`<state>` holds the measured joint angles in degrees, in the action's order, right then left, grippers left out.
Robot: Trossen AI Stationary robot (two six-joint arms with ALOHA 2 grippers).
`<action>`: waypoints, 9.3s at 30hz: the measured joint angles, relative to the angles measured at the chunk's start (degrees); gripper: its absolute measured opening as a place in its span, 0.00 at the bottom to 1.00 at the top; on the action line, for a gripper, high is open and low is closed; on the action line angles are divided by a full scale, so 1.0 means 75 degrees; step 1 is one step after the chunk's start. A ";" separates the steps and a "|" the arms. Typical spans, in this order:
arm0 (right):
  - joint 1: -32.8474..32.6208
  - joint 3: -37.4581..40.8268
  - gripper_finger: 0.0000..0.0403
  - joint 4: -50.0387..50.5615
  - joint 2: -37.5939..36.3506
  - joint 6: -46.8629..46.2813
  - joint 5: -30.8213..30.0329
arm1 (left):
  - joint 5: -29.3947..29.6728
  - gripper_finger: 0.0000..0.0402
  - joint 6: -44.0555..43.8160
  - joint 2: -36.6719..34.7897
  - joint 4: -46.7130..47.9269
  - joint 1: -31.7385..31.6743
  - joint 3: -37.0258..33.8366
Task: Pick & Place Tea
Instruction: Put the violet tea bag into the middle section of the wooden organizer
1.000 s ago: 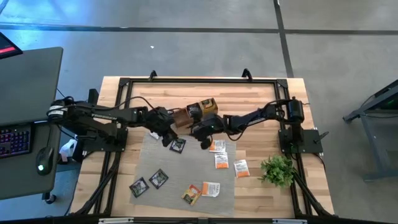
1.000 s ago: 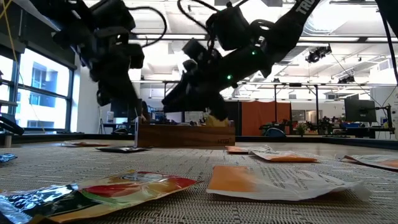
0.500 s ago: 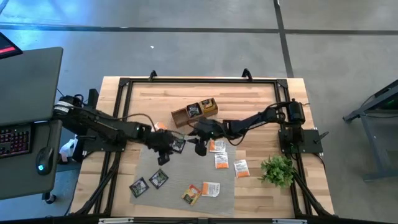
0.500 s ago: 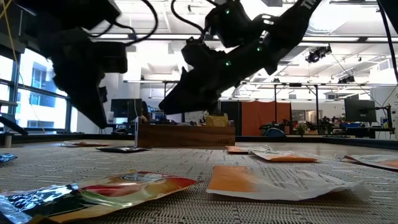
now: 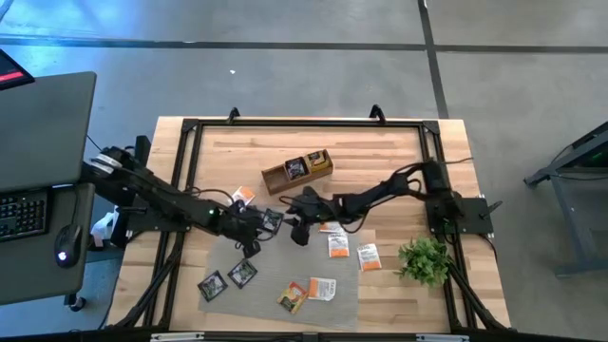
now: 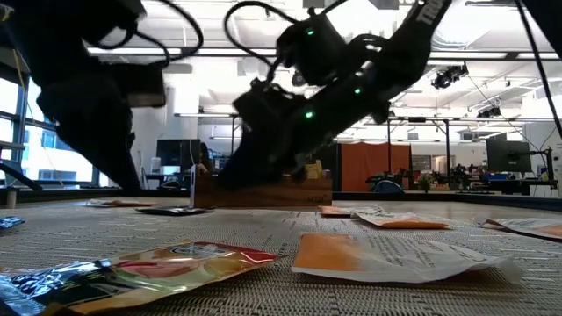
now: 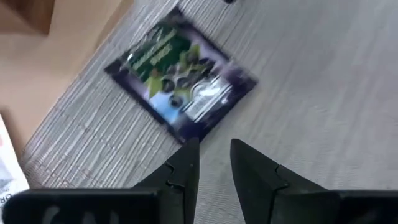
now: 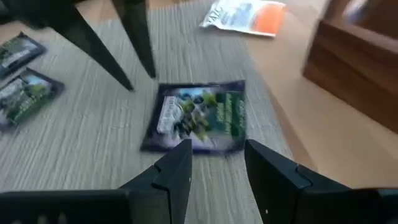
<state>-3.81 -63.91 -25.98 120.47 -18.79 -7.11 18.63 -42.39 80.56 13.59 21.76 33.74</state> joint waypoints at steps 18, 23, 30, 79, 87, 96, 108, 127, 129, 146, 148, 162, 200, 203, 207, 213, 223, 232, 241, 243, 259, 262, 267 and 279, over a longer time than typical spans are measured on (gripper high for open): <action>0.0505 -0.1287 0.36 0.1035 0.0854 -0.0093 0.0337 | 0.0291 0.22 -0.0324 0.0631 -0.0079 0.0006 0.0015; 0.0516 -0.1284 0.35 0.1097 0.0854 -0.0164 0.0485 | 0.0526 0.22 -0.0324 0.0640 -0.0079 0.0000 0.0004; 0.0501 -0.1279 0.18 0.1094 0.0854 0.0081 0.0405 | 0.0582 0.22 -0.0399 0.0646 -0.0139 0.0000 -0.0003; 0.3003 0.0927 0.00 0.1308 -0.2476 0.5114 0.1807 | 0.0650 0.22 -0.0770 0.0652 -0.0382 -0.0006 -0.0012; 0.3047 0.1045 0.00 0.0848 -0.2307 0.5828 0.2292 | 0.0660 0.22 -0.1006 0.0652 -0.0415 -0.0006 -0.0012; 0.3210 0.1036 0.00 0.0096 -0.2294 0.6191 0.2105 | 0.0654 0.22 -0.1049 0.0652 -0.0417 -0.0006 -0.0012; 0.3255 0.1042 0.00 -0.0082 -0.1542 0.6234 0.2601 | 0.0656 0.22 -0.1049 0.0646 -0.0416 -0.0006 -0.0003; 0.3284 0.1033 0.23 -0.0365 -0.1518 0.6502 0.1823 | 0.0656 0.22 -0.1049 0.0646 -0.0361 -0.0006 -0.0003; 0.3263 0.1033 0.27 -0.0400 -0.1592 0.6385 0.1750 | 0.0655 0.22 -0.1049 0.0646 -0.0362 -0.0006 -0.0003; 0.1322 0.1019 0.29 0.2297 -0.3040 0.4638 0.2474 | 0.0364 0.22 -0.0655 0.0640 -0.0546 -0.0747 -0.0003; 0.1145 0.1024 0.29 0.2881 -0.3040 0.4082 0.2110 | 0.0204 0.22 -0.0446 0.0640 -0.0652 -0.0979 -0.0003; 0.0898 0.1030 0.29 0.2881 -0.3144 0.3525 0.1444 | -0.1718 0.22 0.1239 0.0266 -0.0687 -0.1649 0.0352; 0.0909 0.1030 0.29 0.1774 -0.2955 0.4570 0.2284 | -0.3778 0.22 0.2878 0.0217 0.1181 -0.0309 0.0921; 0.0909 0.1030 0.29 0.1783 -0.2955 0.4570 0.2281 | -0.3826 0.22 0.2861 0.0407 0.1132 -0.0306 0.0921; 0.0909 0.1030 0.29 0.1770 -0.2955 0.4570 0.2284 | -0.4100 0.22 0.2824 0.0622 0.1127 -0.0309 0.0921; 0.0909 0.1030 0.29 0.1758 -0.2955 0.4572 0.2284 | -0.4113 0.23 0.3189 0.0666 0.1122 -0.0300 0.0921; 0.0909 0.1030 0.29 0.1706 -0.2955 0.4573 0.2284 | -0.3643 0.43 0.3905 0.0666 0.1137 -0.0300 0.0921; 0.0909 0.1030 0.29 0.1706 -0.2955 0.4599 0.2281 | -0.3871 0.51 0.3905 0.0619 0.1099 -0.0300 0.1023; 0.0909 0.1030 0.29 0.1711 -0.2955 0.4596 0.2281 | -0.3998 0.47 0.4253 0.1105 0.1160 -0.0295 0.1044; 0.0909 0.1030 0.29 0.1708 -0.2955 0.4593 0.2281 | -0.3959 0.46 0.4281 0.1117 0.1151 -0.0291 0.1043; 0.0909 0.1030 0.29 0.1714 -0.2955 0.4599 0.2281 | -0.3857 0.43 0.4464 0.0876 0.2340 0.0031 0.1986; 0.0909 0.1030 0.29 0.1773 -0.2955 0.4596 0.2281 | -0.3755 0.43 0.4420 0.0978 0.2284 0.0360 0.2017; 0.0910 0.1030 0.29 0.1761 -0.2955 0.4574 0.2281 | -0.2697 0.43 0.4415 0.1196 0.2256 0.0771 0.2017; 0.0909 0.1030 0.29 0.1723 -0.2955 0.4573 0.2281 | -0.2573 0.43 0.4217 0.2042 0.2311 0.0758 0.2037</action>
<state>3.01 -56.18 -13.06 98.30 15.51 10.00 -0.67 -10.76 95.88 30.92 27.44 49.01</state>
